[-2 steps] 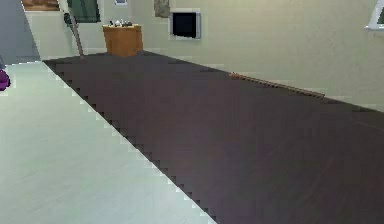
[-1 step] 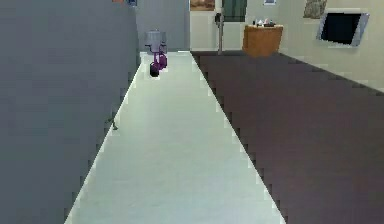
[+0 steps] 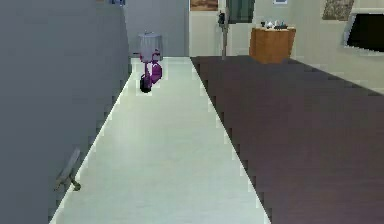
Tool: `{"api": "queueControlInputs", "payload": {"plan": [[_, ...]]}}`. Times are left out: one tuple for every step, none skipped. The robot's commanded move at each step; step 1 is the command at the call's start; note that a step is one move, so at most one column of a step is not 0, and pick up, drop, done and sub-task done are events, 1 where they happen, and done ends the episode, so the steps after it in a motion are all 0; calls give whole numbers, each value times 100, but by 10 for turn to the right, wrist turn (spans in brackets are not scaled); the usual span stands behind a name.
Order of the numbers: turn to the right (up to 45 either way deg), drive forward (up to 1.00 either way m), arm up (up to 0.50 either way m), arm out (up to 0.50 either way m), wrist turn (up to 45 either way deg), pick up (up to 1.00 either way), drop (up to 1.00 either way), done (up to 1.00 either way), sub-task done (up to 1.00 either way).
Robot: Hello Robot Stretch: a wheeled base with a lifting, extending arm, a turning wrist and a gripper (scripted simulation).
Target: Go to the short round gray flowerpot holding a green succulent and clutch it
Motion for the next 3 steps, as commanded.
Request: {"api": "queueControlInputs", "payload": {"plan": [[0, 100, 0, 0, 0, 0, 0, 0, 0], [0, 100, 0, 0, 0, 0, 0, 0, 0], [0, 100, 0, 0, 0, 0, 0, 0, 0]]}}
